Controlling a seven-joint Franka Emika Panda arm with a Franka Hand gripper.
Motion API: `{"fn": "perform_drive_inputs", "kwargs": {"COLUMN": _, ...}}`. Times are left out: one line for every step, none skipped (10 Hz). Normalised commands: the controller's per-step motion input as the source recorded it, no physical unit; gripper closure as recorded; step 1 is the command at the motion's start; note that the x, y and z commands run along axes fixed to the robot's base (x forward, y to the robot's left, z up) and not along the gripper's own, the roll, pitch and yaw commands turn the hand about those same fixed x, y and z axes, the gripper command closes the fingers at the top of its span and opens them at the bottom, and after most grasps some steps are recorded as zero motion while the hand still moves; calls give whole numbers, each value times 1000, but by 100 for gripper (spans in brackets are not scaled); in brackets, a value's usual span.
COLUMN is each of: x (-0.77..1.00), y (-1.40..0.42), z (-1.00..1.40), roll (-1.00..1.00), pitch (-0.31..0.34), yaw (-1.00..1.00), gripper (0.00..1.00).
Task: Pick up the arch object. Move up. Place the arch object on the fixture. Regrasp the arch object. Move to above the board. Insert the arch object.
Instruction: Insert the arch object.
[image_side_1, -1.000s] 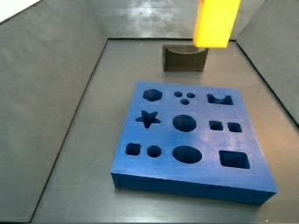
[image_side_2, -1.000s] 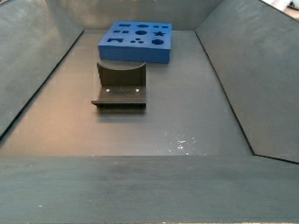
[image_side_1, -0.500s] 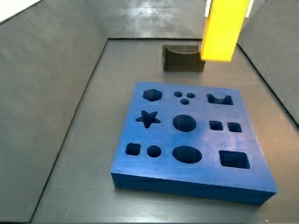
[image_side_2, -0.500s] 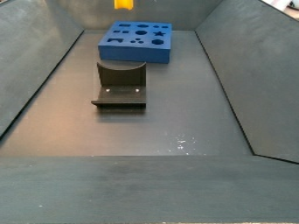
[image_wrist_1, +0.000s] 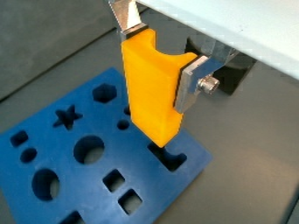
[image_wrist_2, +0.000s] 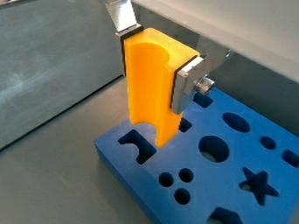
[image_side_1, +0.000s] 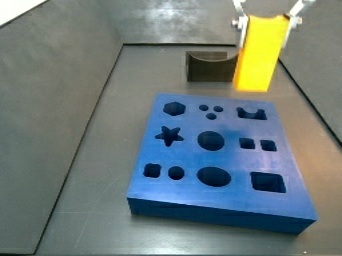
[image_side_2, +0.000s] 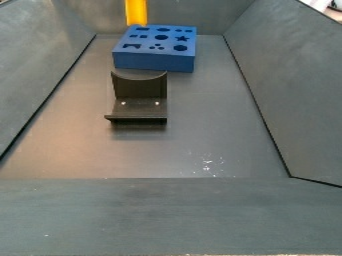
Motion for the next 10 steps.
{"fn": "perform_drive_inputs", "kwargs": {"x": 760, "y": -134, "z": -191, "roll": 0, "pitch": 0, "yaw": 0, "gripper": 100}}
{"fn": "perform_drive_inputs", "kwargs": {"x": 797, "y": 0, "z": -97, "roll": 0, "pitch": 24, "yaw": -49, "gripper": 100}}
{"fn": "perform_drive_inputs", "kwargs": {"x": 666, "y": 0, "z": -71, "roll": 0, "pitch": 36, "yaw": -131, "gripper": 100}}
{"fn": "perform_drive_inputs", "kwargs": {"x": 574, "y": 17, "z": -129, "roll": 0, "pitch": 47, "yaw": -109, "gripper": 100}}
{"fn": "perform_drive_inputs", "kwargs": {"x": 431, "y": 0, "z": -74, "roll": 0, "pitch": 26, "yaw": -60, "gripper": 100}}
{"fn": "perform_drive_inputs", "kwargs": {"x": 0, "y": 0, "z": 0, "roll": 0, "pitch": 6, "yaw": 0, "gripper": 100}}
{"fn": "perform_drive_inputs", "kwargs": {"x": 0, "y": 0, "z": -174, "roll": 13, "pitch": 0, "yaw": 0, "gripper": 100}}
{"fn": "perform_drive_inputs", "kwargs": {"x": 0, "y": 0, "z": -400, "roll": 19, "pitch": 0, "yaw": 0, "gripper": 100}}
{"fn": "perform_drive_inputs", "kwargs": {"x": 0, "y": 0, "z": -420, "roll": 19, "pitch": 0, "yaw": 0, "gripper": 100}}
{"fn": "perform_drive_inputs", "kwargs": {"x": 31, "y": 0, "z": 0, "roll": 0, "pitch": -7, "yaw": 0, "gripper": 100}}
